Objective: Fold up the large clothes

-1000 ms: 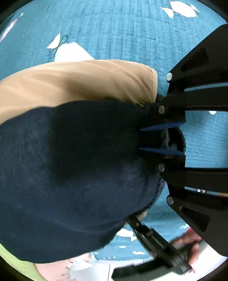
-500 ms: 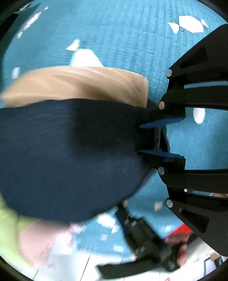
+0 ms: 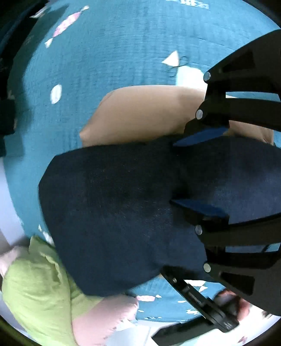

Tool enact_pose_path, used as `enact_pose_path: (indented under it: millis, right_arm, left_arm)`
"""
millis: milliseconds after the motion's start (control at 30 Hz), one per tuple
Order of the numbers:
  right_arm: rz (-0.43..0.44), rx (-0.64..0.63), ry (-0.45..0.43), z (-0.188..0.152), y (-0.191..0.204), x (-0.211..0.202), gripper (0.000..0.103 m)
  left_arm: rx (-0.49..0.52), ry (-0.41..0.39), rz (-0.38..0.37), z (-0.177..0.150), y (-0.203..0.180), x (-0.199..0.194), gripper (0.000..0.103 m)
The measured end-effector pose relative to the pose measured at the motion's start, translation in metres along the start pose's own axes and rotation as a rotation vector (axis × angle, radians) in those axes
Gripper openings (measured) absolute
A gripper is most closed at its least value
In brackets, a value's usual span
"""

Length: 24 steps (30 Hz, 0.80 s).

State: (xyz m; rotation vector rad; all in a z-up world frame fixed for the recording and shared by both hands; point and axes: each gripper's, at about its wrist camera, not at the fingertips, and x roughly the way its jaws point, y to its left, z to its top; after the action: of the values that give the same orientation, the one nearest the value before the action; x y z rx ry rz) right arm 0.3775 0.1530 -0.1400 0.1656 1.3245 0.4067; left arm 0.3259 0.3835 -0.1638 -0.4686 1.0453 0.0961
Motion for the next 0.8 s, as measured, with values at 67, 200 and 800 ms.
enact_pose_path:
  millis: [67, 200, 800]
  right_arm:
    - [0.012, 0.017, 0.017, 0.002, 0.000, -0.011, 0.047]
    - [0.029, -0.032, -0.093, 0.025, 0.021, -0.066, 0.027]
    - [-0.017, -0.051, -0.139, 0.120, 0.044, -0.039, 0.017]
  left_arm:
    - [0.002, 0.013, 0.004, 0.004, 0.001, -0.008, 0.026]
    - [0.076, -0.034, 0.031, 0.019, -0.016, -0.044, 0.023]
    - [0.134, -0.066, 0.036, 0.093, -0.059, -0.031, 0.024]
